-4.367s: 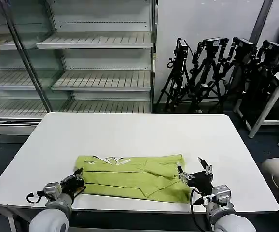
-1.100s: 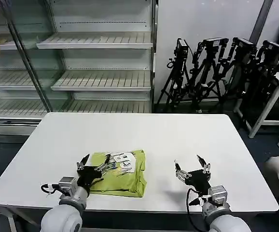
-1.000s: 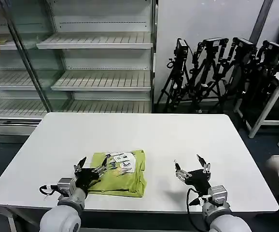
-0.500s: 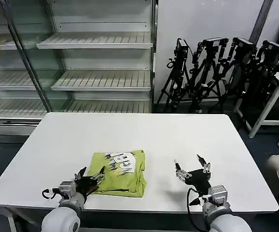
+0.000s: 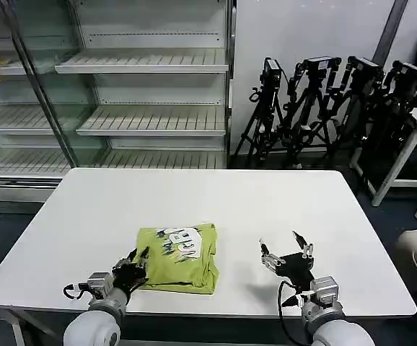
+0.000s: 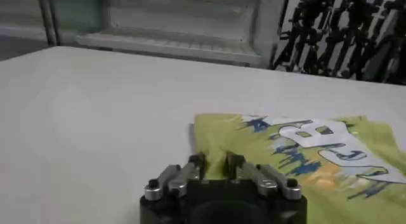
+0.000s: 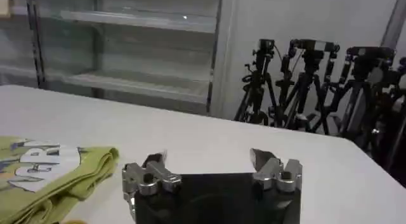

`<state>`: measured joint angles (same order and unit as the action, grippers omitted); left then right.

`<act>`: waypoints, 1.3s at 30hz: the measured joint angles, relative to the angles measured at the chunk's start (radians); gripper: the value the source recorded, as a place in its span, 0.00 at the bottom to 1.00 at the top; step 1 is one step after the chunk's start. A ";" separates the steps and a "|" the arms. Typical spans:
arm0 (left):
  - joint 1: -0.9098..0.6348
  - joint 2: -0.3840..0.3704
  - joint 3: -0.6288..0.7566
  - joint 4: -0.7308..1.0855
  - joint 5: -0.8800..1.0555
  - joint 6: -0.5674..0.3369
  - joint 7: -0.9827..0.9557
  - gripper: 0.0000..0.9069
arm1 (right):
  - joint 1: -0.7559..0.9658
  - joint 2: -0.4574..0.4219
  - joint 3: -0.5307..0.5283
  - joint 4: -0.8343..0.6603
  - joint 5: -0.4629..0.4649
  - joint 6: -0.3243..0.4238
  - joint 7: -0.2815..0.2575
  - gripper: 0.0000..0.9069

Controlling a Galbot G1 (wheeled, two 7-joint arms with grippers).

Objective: Fold and organize the clothes.

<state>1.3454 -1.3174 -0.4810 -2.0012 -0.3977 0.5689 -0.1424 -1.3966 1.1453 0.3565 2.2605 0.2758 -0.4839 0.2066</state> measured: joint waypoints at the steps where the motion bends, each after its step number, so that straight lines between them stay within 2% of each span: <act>1: 0.000 0.003 -0.003 0.002 0.003 0.000 0.004 0.01 | -0.001 -0.001 0.001 0.002 0.000 0.000 0.000 1.00; 14: 0.029 0.091 -0.132 -0.012 0.027 0.011 0.074 0.00 | 0.001 -0.003 -0.004 0.002 0.000 0.007 -0.001 1.00; 24: 0.041 0.272 -0.410 0.000 0.103 -0.010 0.233 0.00 | -0.004 0.001 -0.010 0.001 0.003 0.019 -0.002 1.00; 28: 0.056 0.320 -0.502 -0.013 0.133 -0.019 0.301 0.01 | -0.004 0.003 -0.010 -0.002 0.002 0.021 -0.002 1.00; 33: 0.077 0.321 -0.517 -0.098 0.177 -0.026 0.348 0.01 | -0.012 0.002 -0.002 0.001 0.001 0.021 -0.002 1.00; 39: 0.100 0.247 -0.361 -0.225 0.263 -0.043 0.363 0.01 | -0.029 0.002 0.015 0.009 -0.003 0.021 0.000 1.00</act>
<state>1.4454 -1.0705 -0.8419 -2.2264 -0.1350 0.5258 0.2206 -1.4251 1.1470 0.3716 2.2695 0.2727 -0.4634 0.2062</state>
